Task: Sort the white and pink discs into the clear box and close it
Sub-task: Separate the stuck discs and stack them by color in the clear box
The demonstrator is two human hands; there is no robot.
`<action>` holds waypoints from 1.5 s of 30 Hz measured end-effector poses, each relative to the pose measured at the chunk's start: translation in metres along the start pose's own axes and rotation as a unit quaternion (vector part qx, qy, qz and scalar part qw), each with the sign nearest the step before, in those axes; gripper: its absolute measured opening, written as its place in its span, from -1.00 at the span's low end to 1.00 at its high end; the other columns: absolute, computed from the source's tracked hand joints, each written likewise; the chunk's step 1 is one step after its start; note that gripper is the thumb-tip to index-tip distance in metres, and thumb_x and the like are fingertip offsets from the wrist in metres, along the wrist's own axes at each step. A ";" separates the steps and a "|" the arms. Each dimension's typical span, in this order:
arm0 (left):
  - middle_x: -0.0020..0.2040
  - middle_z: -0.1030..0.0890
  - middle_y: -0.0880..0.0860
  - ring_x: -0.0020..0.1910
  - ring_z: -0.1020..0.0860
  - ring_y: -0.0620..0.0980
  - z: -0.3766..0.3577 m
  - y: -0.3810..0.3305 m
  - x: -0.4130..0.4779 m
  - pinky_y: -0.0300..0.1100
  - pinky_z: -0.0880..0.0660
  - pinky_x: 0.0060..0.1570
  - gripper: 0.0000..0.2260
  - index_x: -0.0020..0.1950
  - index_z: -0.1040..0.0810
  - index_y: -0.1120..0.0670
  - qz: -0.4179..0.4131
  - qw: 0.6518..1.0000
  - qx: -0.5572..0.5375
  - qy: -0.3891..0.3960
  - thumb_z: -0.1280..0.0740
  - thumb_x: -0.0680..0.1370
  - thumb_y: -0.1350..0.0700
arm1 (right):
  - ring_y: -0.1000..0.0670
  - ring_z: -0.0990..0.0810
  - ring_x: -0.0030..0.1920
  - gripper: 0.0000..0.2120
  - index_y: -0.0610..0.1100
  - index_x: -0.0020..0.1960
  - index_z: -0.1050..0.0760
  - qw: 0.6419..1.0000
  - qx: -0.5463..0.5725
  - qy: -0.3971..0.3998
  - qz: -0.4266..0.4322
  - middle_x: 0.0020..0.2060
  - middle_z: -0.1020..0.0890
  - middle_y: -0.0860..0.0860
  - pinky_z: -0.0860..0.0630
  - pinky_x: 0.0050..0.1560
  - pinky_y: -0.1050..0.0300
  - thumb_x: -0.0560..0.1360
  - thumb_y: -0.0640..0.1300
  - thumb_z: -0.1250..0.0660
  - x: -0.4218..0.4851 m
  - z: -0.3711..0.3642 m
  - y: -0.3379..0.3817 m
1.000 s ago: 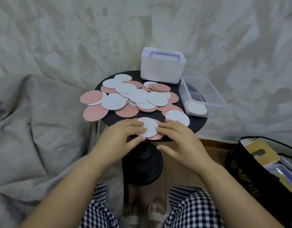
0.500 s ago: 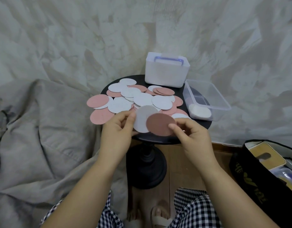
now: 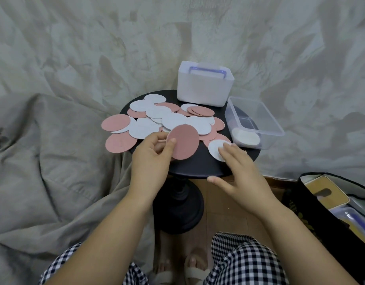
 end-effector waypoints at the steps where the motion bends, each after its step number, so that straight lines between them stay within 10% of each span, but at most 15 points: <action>1: -0.16 -0.69 -0.05 -0.06 -0.64 -0.01 -0.001 0.002 0.001 0.08 -0.55 0.02 -0.97 -0.11 -0.56 -0.13 0.005 1.000 0.002 0.000 -0.34 0.49 0.00 | -0.09 -0.23 0.44 -0.31 -0.16 0.40 -0.32 1.000 -0.008 -0.003 0.013 0.41 -0.34 -0.06 -0.06 0.46 -0.05 0.39 0.14 -0.37 -0.003 -0.002 -0.002; 10: -0.17 -0.69 -0.04 -0.11 -0.64 -0.04 0.003 0.004 0.002 -0.06 -0.55 0.04 -0.92 -0.08 -0.57 -0.09 0.014 0.999 -0.026 0.017 -0.34 0.53 0.10 | 0.12 -0.54 0.05 -0.79 -0.08 -0.02 -0.66 0.983 0.048 -0.153 0.085 -0.09 -0.69 0.06 -0.45 0.10 0.23 0.34 -0.14 -0.43 -0.010 0.004 -0.002; 14: -0.26 -0.68 -0.18 -0.20 -0.62 -0.22 0.000 0.000 0.000 -0.35 -0.51 -0.18 -0.87 -0.09 -0.56 -0.14 0.008 0.999 -0.039 0.023 -0.34 0.52 0.12 | 0.28 -0.58 -0.12 -0.79 0.12 -0.09 -0.58 0.947 0.286 -0.144 -0.024 -0.24 -0.65 0.30 -0.46 -0.07 0.44 0.44 -0.20 -0.39 -0.003 0.020 0.010; 24: -0.09 -0.70 -0.03 -0.04 -0.65 -0.05 -0.018 -0.016 -0.018 -0.09 -0.57 0.02 -0.80 0.02 -0.62 -0.04 -0.008 0.988 -0.097 0.120 -0.35 0.49 0.23 | 0.02 -0.62 0.00 -0.92 0.03 0.02 -0.44 0.884 0.422 -0.140 -0.143 -0.07 -0.65 0.02 -0.56 0.04 -0.15 0.54 -0.10 -0.25 0.021 0.007 0.023; 29: 0.09 -0.63 -0.12 0.08 -0.57 -0.26 -0.020 -0.011 -0.016 -0.18 -0.49 0.17 -0.71 0.18 -0.53 -0.15 -0.048 0.993 -0.012 0.104 -0.34 0.52 0.16 | 0.20 -0.49 0.22 -0.66 0.00 0.32 -0.43 0.895 0.412 -0.129 -0.110 0.23 -0.55 0.09 -0.44 0.27 0.15 0.55 -0.18 -0.25 0.021 0.009 0.024; 34: -0.02 -0.51 -0.37 -0.01 -0.47 -0.51 -0.027 -0.013 -0.017 -0.58 -0.35 0.01 -0.72 0.20 -0.56 0.00 -0.123 0.985 0.078 0.092 -0.33 0.52 0.23 | 0.45 -0.43 0.07 -0.64 0.07 0.30 -0.36 0.918 0.359 -0.160 -0.062 0.04 -0.50 0.32 -0.35 0.10 0.51 0.56 -0.21 -0.23 0.018 0.009 0.022; 45: 0.04 -0.52 -0.26 0.03 -0.46 -0.48 -0.029 0.000 -0.018 -0.54 -0.36 0.04 -0.71 0.23 -0.54 0.12 -0.219 0.968 0.123 0.012 -0.31 0.52 0.27 | 0.37 -0.44 0.08 -0.61 0.04 0.25 -0.40 0.928 0.312 -0.202 0.001 0.04 -0.54 0.14 -0.32 0.14 0.48 0.53 -0.34 -0.23 0.017 -0.004 0.027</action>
Point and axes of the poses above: each hand's wrist, its own x-axis towards the middle knuckle, its own z-axis out of the back of the hand, y = z × x, the point moved 2 cm from there along x, towards the middle knuckle
